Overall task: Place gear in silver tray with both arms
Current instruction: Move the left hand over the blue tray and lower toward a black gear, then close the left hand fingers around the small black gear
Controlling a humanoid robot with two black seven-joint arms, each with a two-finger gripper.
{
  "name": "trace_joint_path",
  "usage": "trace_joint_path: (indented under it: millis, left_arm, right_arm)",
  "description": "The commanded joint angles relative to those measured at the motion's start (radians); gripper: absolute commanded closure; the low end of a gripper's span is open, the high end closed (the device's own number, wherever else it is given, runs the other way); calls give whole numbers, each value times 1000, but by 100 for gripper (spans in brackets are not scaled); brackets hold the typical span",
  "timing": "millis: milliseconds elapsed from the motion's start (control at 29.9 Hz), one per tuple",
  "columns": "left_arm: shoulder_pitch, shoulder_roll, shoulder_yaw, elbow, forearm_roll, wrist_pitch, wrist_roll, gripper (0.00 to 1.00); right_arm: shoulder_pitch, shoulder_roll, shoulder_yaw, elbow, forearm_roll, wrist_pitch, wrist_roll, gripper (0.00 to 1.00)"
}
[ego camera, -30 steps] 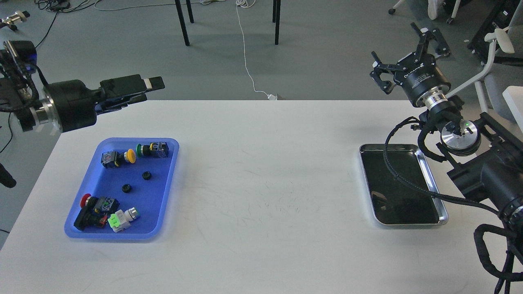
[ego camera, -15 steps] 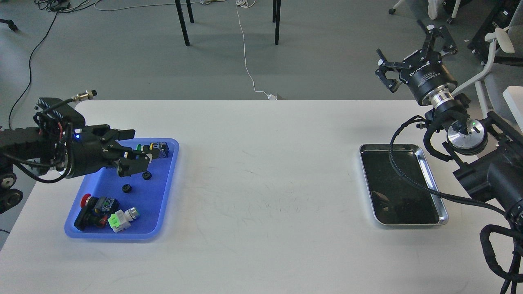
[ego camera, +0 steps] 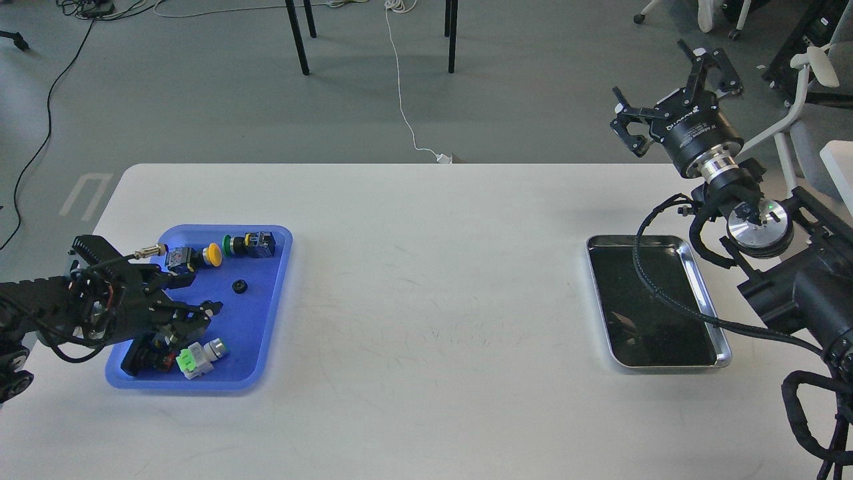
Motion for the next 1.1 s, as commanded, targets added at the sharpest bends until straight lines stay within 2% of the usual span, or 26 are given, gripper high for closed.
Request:
trace_joint_path:
  millis: [0, 167, 468, 736, 836, 1070]
  left_arm:
    - [5, -18, 0, 32, 0, 1, 0, 43]
    - [22, -43, 0, 98, 2, 1, -2, 49]
    - [22, -66, 0, 139, 0, 1, -2, 58]
    - [24, -67, 0, 138, -1, 1, -8, 59]
    - [24, -67, 0, 138, -3, 1, -37, 59]
    - [24, -69, 0, 138, -4, 1, -39, 58]
  right_arm:
    - [1, -3, 0, 0, -1, 0, 0, 0]
    - [0, -3, -2, 0, -1, 0, 0, 0]
    - [0, 0, -3, 0, -2, 0, 0, 0]
    - [0, -1, -5, -3, -2, 0, 0, 0]
    - [0, 0, -5, -3, -4, 0, 0, 0]
    - [0, 5, -5, -3, -4, 0, 0, 0]
